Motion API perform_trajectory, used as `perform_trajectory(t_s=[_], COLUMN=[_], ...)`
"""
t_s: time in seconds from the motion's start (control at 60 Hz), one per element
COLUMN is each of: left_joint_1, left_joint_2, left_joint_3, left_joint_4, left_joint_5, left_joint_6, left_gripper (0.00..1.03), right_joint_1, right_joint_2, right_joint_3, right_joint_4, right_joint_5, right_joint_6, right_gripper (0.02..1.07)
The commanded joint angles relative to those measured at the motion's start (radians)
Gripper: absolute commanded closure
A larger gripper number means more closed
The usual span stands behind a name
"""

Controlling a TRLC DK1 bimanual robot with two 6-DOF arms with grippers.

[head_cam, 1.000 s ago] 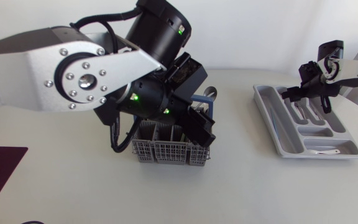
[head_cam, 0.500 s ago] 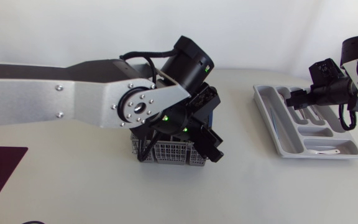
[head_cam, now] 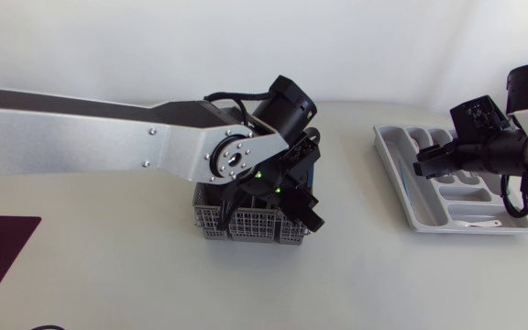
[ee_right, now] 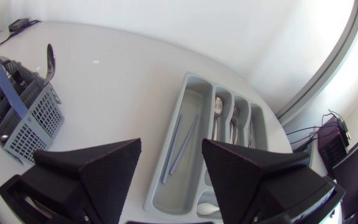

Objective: Sort the cutlery from the basket into the organizer compartments.

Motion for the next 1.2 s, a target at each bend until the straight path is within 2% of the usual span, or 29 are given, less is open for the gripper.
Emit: perform_trajectory(t_s=[0.0,0.533,0.567,0.733,0.95,1.183], left_joint_1=[0.011,0.002,0.002,0.006,0.023,0.065], left_joint_2=[0.038,0.091,0.097,0.125,0.142,0.151], left_joint_3=[0.042,0.071,0.075,0.108,0.128,0.183], left_joint_4=[0.007,-0.024,-0.036,-0.081,-0.117,-0.190], left_joint_5=[-0.012,-0.014,-0.012,-0.008,0.072,0.175], left_joint_6=[0.021,0.019,0.019,0.012,-0.015,-0.041], left_gripper=[0.61,0.62,0.68,0.81,0.96,1.00], right_joint_1=[0.011,0.022,0.022,0.022,0.023,0.023], right_joint_2=[-0.016,-0.057,-0.060,-0.068,-0.076,-0.080], right_joint_3=[-0.035,-0.061,-0.062,-0.067,-0.074,-0.081], right_joint_4=[-0.002,-0.002,-0.002,-0.002,0.002,0.007], right_joint_5=[0.004,0.009,0.009,0.012,0.017,0.020], right_joint_6=[0.026,0.025,0.025,0.025,0.023,0.017], right_gripper=[0.35,0.35,0.35,0.34,0.34,0.34])
